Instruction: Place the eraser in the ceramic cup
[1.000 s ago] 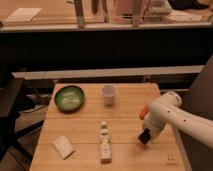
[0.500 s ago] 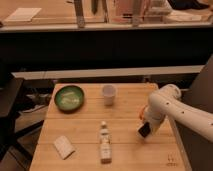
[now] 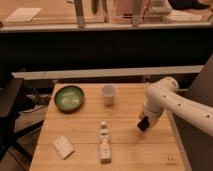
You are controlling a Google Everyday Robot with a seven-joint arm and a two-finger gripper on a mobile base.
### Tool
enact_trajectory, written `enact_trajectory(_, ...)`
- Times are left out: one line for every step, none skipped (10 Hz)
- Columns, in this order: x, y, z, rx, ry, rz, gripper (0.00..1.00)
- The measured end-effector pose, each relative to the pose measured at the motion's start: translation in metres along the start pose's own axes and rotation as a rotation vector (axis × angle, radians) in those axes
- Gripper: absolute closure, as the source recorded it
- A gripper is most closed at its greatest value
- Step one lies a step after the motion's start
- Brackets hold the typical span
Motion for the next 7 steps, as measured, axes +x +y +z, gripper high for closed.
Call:
enact_trajectory(0.001, -0.021, -0.004, 0.006, 0.011, -0.012, 1.00)
enact_trajectory(0.002, -0.030, -0.006, 0.007, 0.014, -0.015, 1.00)
enact_trajectory(0.003, -0.036, -0.008, 0.006, 0.021, -0.019, 1.00)
enact_trajectory(0.002, -0.040, -0.011, 0.003, 0.027, -0.023, 1.00)
enact_trajectory(0.001, -0.046, -0.014, 0.004, 0.034, -0.028, 1.00)
enact_trajectory(-0.002, -0.060, -0.017, 0.012, 0.041, -0.035, 1.00)
enact_trajectory(-0.005, -0.072, -0.019, 0.016, 0.042, -0.041, 1.00)
